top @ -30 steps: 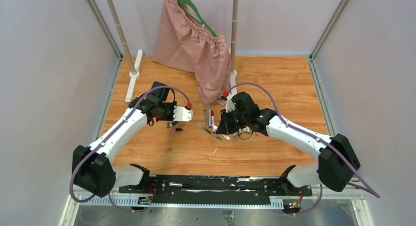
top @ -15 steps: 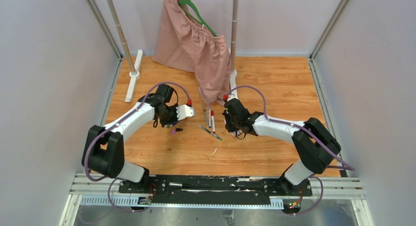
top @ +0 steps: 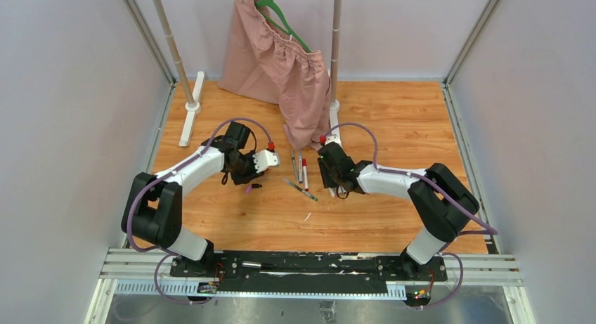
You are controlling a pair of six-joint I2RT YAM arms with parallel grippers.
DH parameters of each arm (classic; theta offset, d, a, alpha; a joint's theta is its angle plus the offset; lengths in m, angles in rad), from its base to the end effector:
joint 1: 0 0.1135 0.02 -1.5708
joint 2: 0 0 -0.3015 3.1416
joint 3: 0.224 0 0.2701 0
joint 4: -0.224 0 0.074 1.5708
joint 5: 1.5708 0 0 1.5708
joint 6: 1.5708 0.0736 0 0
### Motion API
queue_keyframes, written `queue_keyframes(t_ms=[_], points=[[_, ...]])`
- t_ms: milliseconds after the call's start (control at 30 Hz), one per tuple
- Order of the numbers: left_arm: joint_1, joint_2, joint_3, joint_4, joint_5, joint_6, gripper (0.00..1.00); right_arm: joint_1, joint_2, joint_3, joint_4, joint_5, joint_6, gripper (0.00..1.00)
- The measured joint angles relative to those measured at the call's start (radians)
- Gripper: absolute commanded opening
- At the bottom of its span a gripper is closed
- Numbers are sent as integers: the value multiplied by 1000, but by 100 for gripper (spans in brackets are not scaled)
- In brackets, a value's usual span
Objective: Open the pen caps
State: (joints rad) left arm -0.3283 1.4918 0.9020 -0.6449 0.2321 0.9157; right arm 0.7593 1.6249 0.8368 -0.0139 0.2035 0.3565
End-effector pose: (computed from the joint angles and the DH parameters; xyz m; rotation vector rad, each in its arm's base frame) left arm 0.2752 -0.1116 0.1800 1.6460 2.2026 -0.1717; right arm 0.2758 0.2413 0.1652 -0.3782 2.3419 0.3023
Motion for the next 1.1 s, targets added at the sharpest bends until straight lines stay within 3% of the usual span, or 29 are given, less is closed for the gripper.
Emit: queue_keyframes(t_ms=[367,533,667,800,867,1100], points=[[8,0,18,-10,5,-13,52,5,-85,-5,-30,68,-2,38],[94,-1,131,-70,62,-53,59,46,-128,31,-38,72,-6,45],[189,-31,206,-98,99,-102,72,92,-70,125,-37,60,-6,46],[213,-97,207,-135,103,-134,82,119,31,201,-30,47,-6,44],[214,-140,194,-150,103,-151,99,126,81,225,-31,40,-6,42],[274,-212,180,-177,129,-216,100,127,159,241,-32,33,-7,35]])
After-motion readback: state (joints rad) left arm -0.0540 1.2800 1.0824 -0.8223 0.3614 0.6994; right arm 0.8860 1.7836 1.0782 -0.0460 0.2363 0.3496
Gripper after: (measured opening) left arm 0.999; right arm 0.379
